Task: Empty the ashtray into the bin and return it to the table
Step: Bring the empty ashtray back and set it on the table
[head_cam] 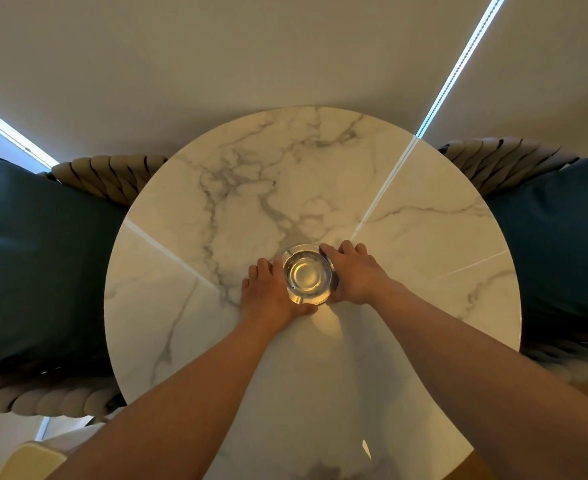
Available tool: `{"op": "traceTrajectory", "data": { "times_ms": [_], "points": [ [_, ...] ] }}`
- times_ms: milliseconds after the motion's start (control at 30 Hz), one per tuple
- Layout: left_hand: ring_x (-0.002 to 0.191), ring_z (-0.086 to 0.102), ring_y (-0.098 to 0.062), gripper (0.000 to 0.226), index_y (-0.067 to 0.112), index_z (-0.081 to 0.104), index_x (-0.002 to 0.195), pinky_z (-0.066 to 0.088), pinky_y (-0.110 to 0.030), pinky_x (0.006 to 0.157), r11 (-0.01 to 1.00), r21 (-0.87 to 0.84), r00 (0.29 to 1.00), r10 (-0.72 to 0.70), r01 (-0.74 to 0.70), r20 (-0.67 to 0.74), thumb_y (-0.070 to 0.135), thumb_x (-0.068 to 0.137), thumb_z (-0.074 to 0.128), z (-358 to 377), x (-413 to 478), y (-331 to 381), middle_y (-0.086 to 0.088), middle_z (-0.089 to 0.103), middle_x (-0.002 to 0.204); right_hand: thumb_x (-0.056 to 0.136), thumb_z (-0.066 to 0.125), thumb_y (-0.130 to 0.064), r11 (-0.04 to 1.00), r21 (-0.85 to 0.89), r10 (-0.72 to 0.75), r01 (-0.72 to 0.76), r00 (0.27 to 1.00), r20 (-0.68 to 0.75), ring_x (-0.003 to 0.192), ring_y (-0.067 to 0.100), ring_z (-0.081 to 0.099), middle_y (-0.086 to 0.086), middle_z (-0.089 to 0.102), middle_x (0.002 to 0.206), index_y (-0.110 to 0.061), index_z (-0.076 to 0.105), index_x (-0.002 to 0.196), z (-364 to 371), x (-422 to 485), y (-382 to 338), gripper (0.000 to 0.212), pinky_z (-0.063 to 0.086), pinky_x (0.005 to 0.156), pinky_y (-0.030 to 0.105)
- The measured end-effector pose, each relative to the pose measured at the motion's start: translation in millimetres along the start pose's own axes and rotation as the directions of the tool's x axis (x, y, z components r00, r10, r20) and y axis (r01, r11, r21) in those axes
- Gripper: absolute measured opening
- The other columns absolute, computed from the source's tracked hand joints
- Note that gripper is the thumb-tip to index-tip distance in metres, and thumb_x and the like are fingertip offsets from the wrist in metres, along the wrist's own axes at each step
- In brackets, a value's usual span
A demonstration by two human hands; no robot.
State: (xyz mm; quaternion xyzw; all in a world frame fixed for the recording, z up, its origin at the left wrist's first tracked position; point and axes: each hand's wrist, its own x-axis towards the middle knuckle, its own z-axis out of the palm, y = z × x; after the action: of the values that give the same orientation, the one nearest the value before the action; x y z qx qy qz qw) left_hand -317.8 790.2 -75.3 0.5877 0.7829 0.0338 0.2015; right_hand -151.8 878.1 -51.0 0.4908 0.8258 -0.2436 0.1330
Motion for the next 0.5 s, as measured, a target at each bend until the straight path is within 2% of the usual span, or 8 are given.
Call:
{"op": "traceTrajectory", "data": {
  "times_ms": [500],
  "points": [
    [0.114, 0.042, -0.026, 0.118, 0.021, 0.03, 0.142, 0.04, -0.037, 0.09, 1.0, 0.004, 0.999, 0.022, -0.023, 0.029, 0.077, 0.049, 0.075, -3.1, 9.4, -0.3, -0.005, 0.042, 0.123, 0.063, 0.083, -0.044, 0.999, 0.03, 0.025, -0.025, 1.0, -0.003, 0.117, 0.034, 0.04, 0.01, 0.042, 0.127, -0.024, 0.027, 0.142, -0.7, 1.3, -0.6, 0.098, 0.043, 0.094, 0.042]
  ]
}}
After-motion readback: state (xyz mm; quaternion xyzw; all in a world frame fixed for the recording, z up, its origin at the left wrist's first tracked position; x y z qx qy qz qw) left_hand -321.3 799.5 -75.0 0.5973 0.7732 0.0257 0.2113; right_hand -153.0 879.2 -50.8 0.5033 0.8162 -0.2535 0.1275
